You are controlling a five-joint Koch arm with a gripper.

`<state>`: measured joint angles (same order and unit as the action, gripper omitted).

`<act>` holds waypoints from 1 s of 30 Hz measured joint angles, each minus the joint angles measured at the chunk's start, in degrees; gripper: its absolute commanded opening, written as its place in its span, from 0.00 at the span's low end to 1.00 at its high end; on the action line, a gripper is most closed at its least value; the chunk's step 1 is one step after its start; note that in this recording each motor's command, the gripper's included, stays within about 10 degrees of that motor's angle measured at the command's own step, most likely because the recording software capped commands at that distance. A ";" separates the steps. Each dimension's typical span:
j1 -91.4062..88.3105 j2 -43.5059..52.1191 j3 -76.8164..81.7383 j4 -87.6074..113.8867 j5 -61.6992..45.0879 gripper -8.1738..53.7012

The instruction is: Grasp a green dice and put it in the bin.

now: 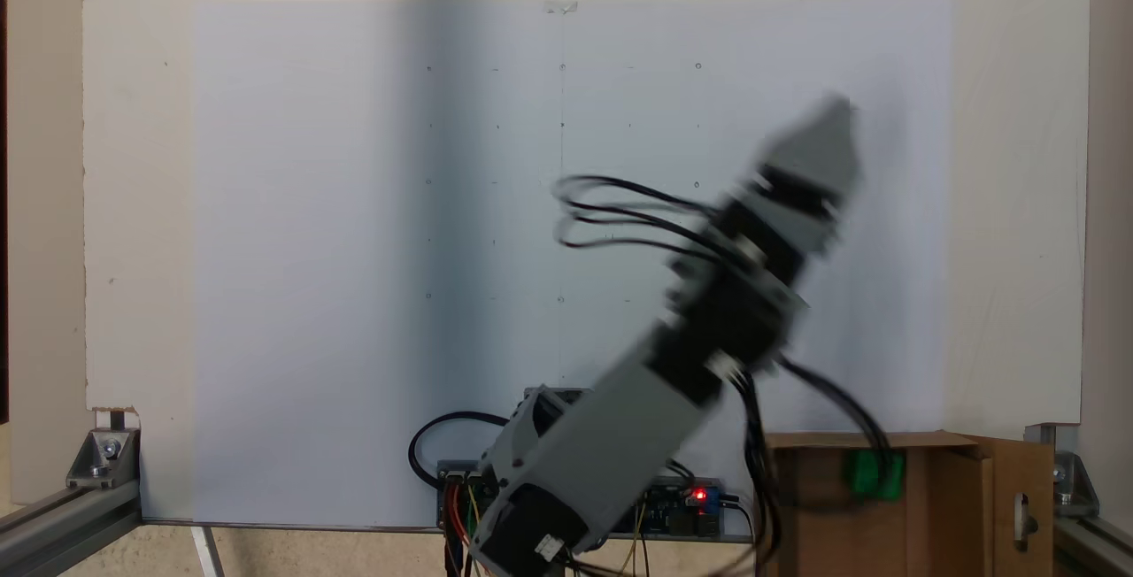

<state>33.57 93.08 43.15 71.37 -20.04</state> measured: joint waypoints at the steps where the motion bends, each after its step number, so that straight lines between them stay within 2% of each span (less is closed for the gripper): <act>1: -2.99 0.00 0.00 -0.35 0.09 0.84; 7: -17.31 0.00 -0.09 -0.44 0.35 0.84; 14: -24.96 0.62 0.53 -5.71 4.13 0.84; 30: -30.15 11.51 40.69 -38.41 6.42 0.87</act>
<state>3.43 104.59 83.85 32.96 -13.62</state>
